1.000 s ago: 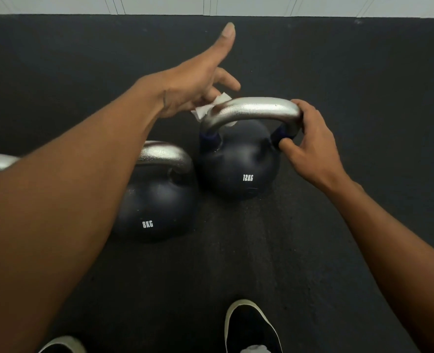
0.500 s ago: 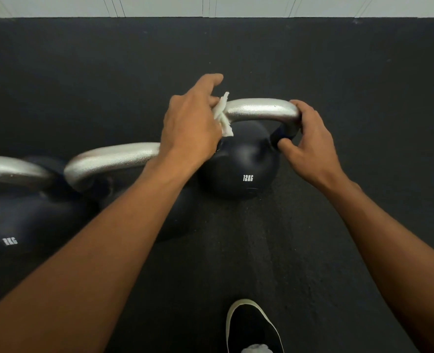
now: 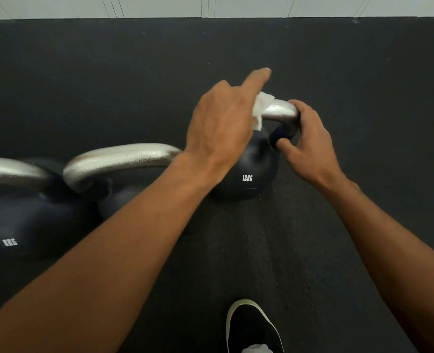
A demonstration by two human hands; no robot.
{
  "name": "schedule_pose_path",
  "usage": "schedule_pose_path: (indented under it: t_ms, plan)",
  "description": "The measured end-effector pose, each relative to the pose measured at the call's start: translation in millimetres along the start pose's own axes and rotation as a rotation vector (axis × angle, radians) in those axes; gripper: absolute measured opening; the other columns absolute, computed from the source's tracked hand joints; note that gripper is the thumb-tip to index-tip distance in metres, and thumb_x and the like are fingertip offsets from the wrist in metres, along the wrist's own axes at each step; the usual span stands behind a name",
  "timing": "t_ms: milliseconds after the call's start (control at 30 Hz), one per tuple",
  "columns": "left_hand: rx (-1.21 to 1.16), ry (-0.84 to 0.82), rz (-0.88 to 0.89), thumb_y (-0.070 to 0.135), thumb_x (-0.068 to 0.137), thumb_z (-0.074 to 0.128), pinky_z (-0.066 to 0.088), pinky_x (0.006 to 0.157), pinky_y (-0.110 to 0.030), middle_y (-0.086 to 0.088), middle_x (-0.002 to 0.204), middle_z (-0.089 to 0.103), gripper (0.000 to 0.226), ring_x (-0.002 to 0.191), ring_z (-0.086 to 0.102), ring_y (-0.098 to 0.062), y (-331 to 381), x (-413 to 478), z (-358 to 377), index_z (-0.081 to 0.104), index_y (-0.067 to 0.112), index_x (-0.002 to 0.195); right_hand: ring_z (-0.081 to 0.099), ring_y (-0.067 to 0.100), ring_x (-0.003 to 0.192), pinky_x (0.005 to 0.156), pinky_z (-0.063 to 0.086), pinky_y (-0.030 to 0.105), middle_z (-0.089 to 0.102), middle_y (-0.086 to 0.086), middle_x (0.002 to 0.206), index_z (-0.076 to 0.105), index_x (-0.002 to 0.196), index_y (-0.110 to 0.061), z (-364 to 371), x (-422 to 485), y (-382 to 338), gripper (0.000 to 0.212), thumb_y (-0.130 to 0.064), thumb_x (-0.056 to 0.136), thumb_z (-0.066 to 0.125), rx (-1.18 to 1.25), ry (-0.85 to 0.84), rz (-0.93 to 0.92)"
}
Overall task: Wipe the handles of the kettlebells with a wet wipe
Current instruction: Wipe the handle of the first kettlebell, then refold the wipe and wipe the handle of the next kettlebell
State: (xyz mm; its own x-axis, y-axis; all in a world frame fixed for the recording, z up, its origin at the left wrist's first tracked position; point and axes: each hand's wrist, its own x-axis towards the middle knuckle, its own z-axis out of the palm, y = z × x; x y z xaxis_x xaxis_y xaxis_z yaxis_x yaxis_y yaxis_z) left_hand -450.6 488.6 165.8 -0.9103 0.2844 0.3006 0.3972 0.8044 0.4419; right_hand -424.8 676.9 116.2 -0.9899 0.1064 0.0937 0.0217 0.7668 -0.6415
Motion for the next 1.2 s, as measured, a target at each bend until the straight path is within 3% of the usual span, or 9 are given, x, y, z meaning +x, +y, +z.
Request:
schedule_pose_path:
  t_ms: [100,267,400,467,533,733,933,1033,1200]
  plan:
    - [-0.139,0.000,0.064,0.016,0.094,0.065,0.050,0.086,-0.035,-0.001,0.110,0.075,0.061,0.102,0.067,-0.024,26.5,0.0,7.1,0.047,0.027,0.150,0.050,0.005,0.115,0.090,0.037,0.008,0.051,-0.002,0.137,0.041,0.145,-0.020,-1.7,2.6,1.8,0.065,-0.019,0.086,0.067,0.013,-0.034,-0.001]
    - [-0.666,0.016,-0.252,0.003,0.080,0.079,0.057,0.090,-0.030,0.016,0.092,0.076,0.060,0.088,0.072,0.000,36.5,-3.6,-2.2,0.062,0.024,0.133,0.048,0.001,0.126,0.099,0.036,0.009,0.049,-0.007,0.145,0.043,0.149,-0.024,-25.7,-6.1,-12.7,0.063,-0.016,0.090,0.062,0.165,-0.024,0.047]
    - [-0.805,0.037,-0.413,0.002,0.077,0.085,0.059,0.086,-0.024,0.010,0.097,0.077,0.057,0.083,0.071,0.004,29.5,-11.2,-19.4,0.065,0.025,0.125,0.064,0.000,0.102,0.087,0.050,0.019,0.065,-0.005,0.121,0.060,0.130,-0.022,-42.6,-20.4,-49.9,0.037,-0.022,0.094,0.058,0.485,0.052,0.165]
    - [-0.856,0.065,-0.445,-0.001,0.075,0.084,0.060,0.085,-0.028,0.009,0.096,0.076,0.055,0.082,0.072,0.001,29.4,-17.1,-25.6,0.066,0.025,0.120,0.069,0.013,0.089,0.082,0.053,0.030,0.071,-0.002,0.102,0.066,0.116,-0.021,-48.7,-28.0,-69.4,0.026,-0.036,0.096,0.058,0.679,-0.035,0.294]
    - [-0.892,0.075,-0.475,-0.002,0.075,0.084,0.060,0.085,-0.029,0.010,0.095,0.076,0.055,0.082,0.072,0.000,32.1,-22.7,-31.1,0.065,0.026,0.118,0.068,0.018,0.082,0.079,0.055,0.034,0.070,0.003,0.092,0.067,0.109,-0.018,-53.6,-36.7,-84.7,0.034,-0.048,0.096,0.058,0.775,-0.148,0.362]
    - [-1.034,0.055,-0.522,0.006,0.076,0.086,0.061,0.087,-0.033,0.004,0.101,0.076,0.050,0.090,0.074,-0.009,43.8,-42.9,-54.0,0.067,0.026,0.118,0.071,0.016,0.086,0.076,0.057,0.028,0.073,0.004,0.098,0.070,0.110,-0.013,-65.8,-54.6,-115.6,0.034,-0.041,0.091,0.068,0.763,-0.288,0.393]
    - [-1.338,-0.050,-0.557,-0.010,0.080,0.077,0.061,0.085,-0.031,-0.003,0.108,0.077,0.051,0.100,0.075,-0.014,49.9,-65.7,-96.5,0.066,0.017,0.123,0.068,0.010,0.077,0.074,0.058,0.027,0.074,0.001,0.090,0.069,0.104,-0.015,-98.2,-61.6,-148.0,0.018,-0.025,0.089,0.072,0.698,-0.400,0.361]
    - [-1.464,-0.121,-0.698,0.004,0.089,0.075,0.060,0.091,-0.036,-0.001,0.110,0.078,0.039,0.104,0.074,-0.015,49.7,-76.9,-117.4,0.067,0.022,0.122,0.069,0.009,0.074,0.073,0.058,0.026,0.075,0.001,0.089,0.068,0.105,-0.016,-116.3,-63.9,-164.4,0.017,-0.019,0.089,0.072,0.596,-0.445,0.302]
    - [-1.557,-0.223,-0.894,0.035,0.091,0.075,0.062,0.084,-0.036,0.002,0.102,0.080,0.030,0.096,0.076,-0.012,55.3,-95.6,-147.1,0.072,0.022,0.118,0.069,0.013,0.076,0.074,0.060,0.027,0.071,0.002,0.087,0.067,0.110,-0.009,-134.1,-73.1,-189.7,0.023,-0.013,0.087,0.073,0.463,-0.547,0.242]
